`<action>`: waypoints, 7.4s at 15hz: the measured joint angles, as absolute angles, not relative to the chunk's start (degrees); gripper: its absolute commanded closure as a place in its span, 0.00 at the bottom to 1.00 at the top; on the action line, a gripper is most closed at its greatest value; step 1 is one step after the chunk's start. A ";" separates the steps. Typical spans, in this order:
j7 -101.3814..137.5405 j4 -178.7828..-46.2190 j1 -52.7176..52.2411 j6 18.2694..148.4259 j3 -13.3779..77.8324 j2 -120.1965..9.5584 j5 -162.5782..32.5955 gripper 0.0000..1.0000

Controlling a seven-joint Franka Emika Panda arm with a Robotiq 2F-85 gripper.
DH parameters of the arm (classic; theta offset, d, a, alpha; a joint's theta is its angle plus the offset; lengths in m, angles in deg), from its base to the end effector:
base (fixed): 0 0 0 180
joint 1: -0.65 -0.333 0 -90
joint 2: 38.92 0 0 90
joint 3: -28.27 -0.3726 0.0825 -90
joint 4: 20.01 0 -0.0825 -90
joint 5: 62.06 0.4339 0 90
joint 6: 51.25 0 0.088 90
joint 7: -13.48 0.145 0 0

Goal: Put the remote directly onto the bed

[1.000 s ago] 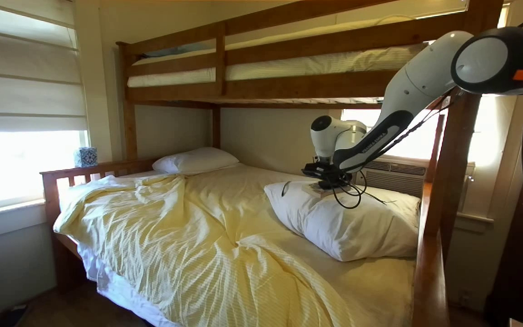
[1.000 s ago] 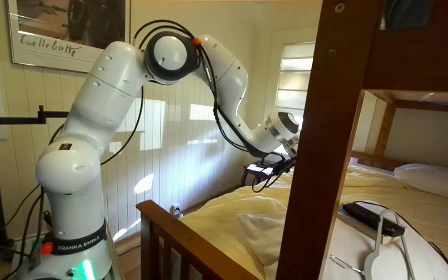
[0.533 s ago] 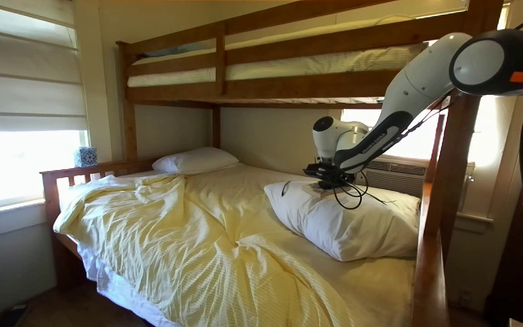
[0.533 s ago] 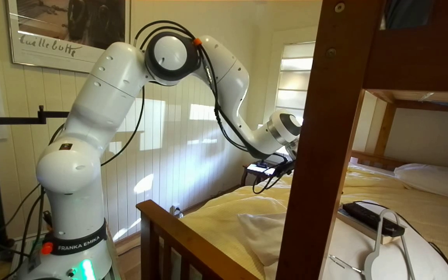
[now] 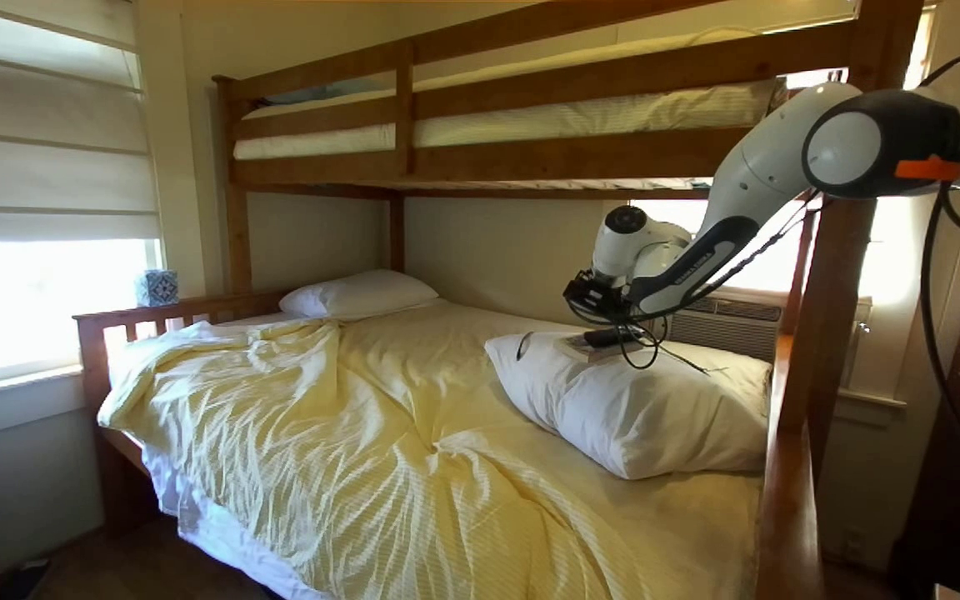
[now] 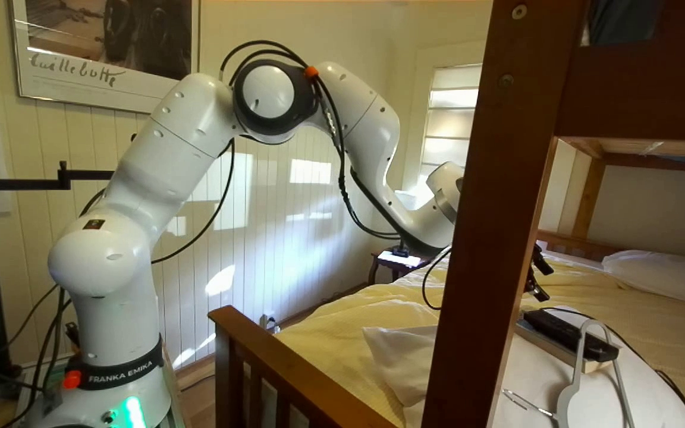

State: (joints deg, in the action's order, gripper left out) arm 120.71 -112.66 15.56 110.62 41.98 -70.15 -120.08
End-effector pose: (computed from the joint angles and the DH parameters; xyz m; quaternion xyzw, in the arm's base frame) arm 0.7475 -0.3344 0.3664 0.6850 -0.5838 0.4260 0.0918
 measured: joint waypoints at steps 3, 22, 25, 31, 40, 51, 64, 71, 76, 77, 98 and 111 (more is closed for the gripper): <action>116.04 -109.01 19.15 113.36 39.10 -74.03 -116.55 0.00; 108.10 -103.57 9.12 93.87 42.06 -76.80 -96.62 0.00; 108.12 -102.53 8.99 94.21 44.35 -79.35 -93.83 0.00; 108.34 -97.81 8.23 96.52 49.27 -84.14 -91.43 0.00; 99.54 -94.22 8.47 91.01 47.86 -86.37 -82.01 0.00; 99.77 -90.23 6.95 83.31 51.34 -88.14 -80.73 0.00; 104.15 -83.06 4.14 83.76 56.68 -94.52 -83.44 0.00; 104.88 -80.53 4.04 79.53 57.24 -96.43 -83.44 0.25; 104.88 -79.98 4.03 78.25 57.25 -96.51 -83.43 0.54; 104.88 -79.83 4.03 78.07 57.25 -96.51 -83.43 0.55; 74.65 -79.92 2.79 91.00 38.03 -88.14 -73.39 0.12; 37.64 -81.97 20.77 90.74 22.90 -90.24 -59.31 0.00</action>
